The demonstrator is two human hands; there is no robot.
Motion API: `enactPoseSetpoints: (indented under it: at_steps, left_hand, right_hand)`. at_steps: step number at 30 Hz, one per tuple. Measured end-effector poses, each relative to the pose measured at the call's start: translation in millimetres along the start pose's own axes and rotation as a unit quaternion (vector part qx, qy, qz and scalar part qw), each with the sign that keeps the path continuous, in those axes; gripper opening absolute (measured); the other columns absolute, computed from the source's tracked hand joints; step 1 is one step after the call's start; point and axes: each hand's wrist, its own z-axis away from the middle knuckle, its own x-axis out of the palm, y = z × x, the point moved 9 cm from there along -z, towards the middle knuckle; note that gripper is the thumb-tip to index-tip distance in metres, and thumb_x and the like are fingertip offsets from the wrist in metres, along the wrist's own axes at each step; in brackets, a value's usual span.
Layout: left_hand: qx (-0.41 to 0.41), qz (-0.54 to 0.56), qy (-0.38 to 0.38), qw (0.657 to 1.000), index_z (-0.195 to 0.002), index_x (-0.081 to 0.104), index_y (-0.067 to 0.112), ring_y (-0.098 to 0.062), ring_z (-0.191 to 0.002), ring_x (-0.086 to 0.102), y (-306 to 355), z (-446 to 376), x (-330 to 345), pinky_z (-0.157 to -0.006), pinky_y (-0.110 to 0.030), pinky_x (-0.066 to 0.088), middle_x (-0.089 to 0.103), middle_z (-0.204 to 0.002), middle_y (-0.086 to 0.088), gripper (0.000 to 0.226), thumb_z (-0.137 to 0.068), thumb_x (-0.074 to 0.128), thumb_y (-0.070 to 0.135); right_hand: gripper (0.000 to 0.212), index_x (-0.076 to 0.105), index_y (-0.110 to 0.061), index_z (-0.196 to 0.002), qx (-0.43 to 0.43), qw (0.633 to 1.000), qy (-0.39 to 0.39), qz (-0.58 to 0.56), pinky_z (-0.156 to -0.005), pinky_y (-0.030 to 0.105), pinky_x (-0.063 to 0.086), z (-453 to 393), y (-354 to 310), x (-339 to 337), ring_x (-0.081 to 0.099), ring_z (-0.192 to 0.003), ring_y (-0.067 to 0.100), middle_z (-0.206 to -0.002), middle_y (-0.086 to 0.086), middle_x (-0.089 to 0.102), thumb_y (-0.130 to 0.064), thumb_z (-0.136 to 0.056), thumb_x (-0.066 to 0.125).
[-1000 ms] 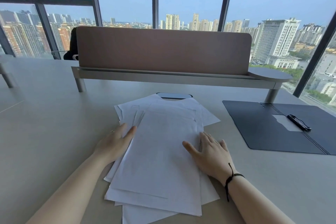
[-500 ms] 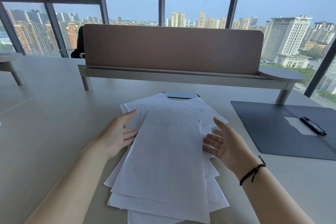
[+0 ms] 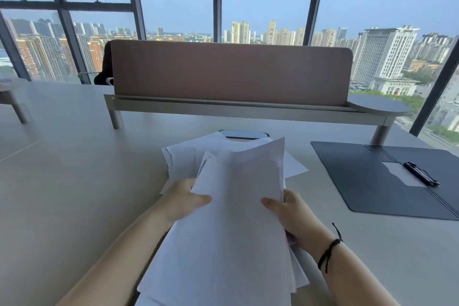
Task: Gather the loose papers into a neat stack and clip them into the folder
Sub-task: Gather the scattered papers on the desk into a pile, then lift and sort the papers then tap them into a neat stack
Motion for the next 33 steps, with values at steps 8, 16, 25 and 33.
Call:
enactPoseSetpoints:
  at_steps: [8,16,25,33]
  left_hand:
    - [0.233,0.162,0.154,0.946,-0.09,0.073,0.02,-0.023,-0.084,0.073,112.5,30.3,-55.7,-0.082,-0.041,0.056,0.08,-0.087,0.004,0.018,-0.072,0.073,0.018]
    - [0.287,0.269,0.094,0.915,-0.112,0.068,0.023,-0.013,-0.094,0.075,158.6,51.7,-62.7,-0.087,-0.037,0.057,0.08,-0.097,0.009,0.037,-0.076,0.073,0.021]
    - [0.2,0.199,0.077,0.956,-0.089,0.081,0.021,-0.027,-0.092,0.076,76.4,42.4,-29.5,-0.09,-0.046,0.056,0.08,-0.097,-0.007,0.035,-0.058,0.084,0.037]
    - [0.233,0.219,0.06,0.946,-0.102,0.079,0.026,-0.027,-0.103,0.074,90.1,32.7,-31.1,-0.094,-0.047,0.055,0.079,-0.108,-0.004,0.046,-0.057,0.087,0.037]
  right_hand:
    - [0.012,0.074,-0.004,-0.104,-0.156,0.97,0.042,-0.179,-0.085,0.048,0.062,18.1,-110.8,-31.5,0.075,-0.082,0.031,-0.094,0.011,0.081,-0.005,-0.093,0.069]
    - [0.01,0.075,-0.012,-0.101,-0.281,0.925,0.0,-0.256,-0.079,0.04,0.063,55.2,-172.7,-32.5,0.078,-0.089,0.025,-0.095,0.005,0.081,-0.011,-0.095,0.067]
    - [0.034,0.076,-0.009,-0.109,-0.22,0.954,-0.013,-0.203,-0.086,0.042,0.062,52.0,-96.2,-19.4,0.076,-0.102,0.032,-0.108,0.013,0.08,-0.022,-0.077,0.078]
    - [0.029,0.077,-0.009,-0.107,-0.235,0.95,-0.004,-0.204,-0.084,0.04,0.063,52.0,-100.3,-15.8,0.078,-0.098,0.026,-0.106,0.009,0.081,-0.017,-0.08,0.081]
